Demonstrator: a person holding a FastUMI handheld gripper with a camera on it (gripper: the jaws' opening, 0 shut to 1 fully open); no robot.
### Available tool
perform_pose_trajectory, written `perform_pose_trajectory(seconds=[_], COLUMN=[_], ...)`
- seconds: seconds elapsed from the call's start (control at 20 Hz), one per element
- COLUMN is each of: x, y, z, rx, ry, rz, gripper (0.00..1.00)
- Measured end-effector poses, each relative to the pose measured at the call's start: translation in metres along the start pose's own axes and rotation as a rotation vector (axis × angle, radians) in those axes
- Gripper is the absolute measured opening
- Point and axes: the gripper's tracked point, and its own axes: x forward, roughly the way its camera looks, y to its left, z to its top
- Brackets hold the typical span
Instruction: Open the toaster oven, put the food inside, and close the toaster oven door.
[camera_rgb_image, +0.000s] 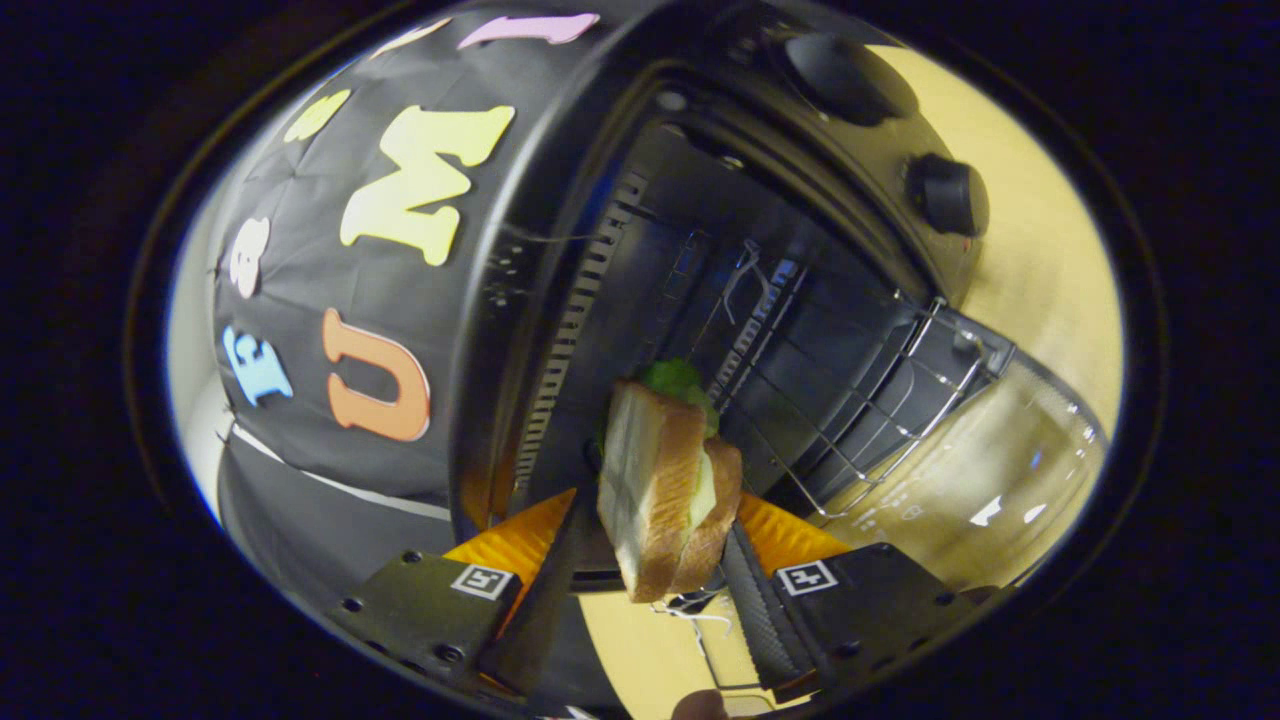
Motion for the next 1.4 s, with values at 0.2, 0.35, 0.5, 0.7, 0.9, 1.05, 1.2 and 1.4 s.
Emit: perform_pose_trajectory(seconds=[0.2, 0.35, 0.5, 0.7, 0.9, 1.05, 1.2, 1.4], x=[-0.012, -0.018, -0.027, -0.038, -0.053, -0.076, -0.106, -0.146], y=[-0.005, -0.010, -0.017, -0.026, -0.025, -0.014, -0.001, 0.015], z=[-0.008, -0.008, -0.003, -0.001, 0.003, 0.003, -0.006, -0.019], rx=[-0.111, -0.209, -0.308, -0.386, -0.462, -0.545, -0.620, -0.729], ry=[0.038, 0.046, 0.048, 0.075, 0.084, 0.078, 0.083, 0.066], rz=[-0.090, -0.161, -0.233, -0.299, -0.327, -0.320, -0.304, -0.285], gripper=[0.96, 0.96, 0.96, 0.97, 0.97, 0.97, 0.97, 0.97])
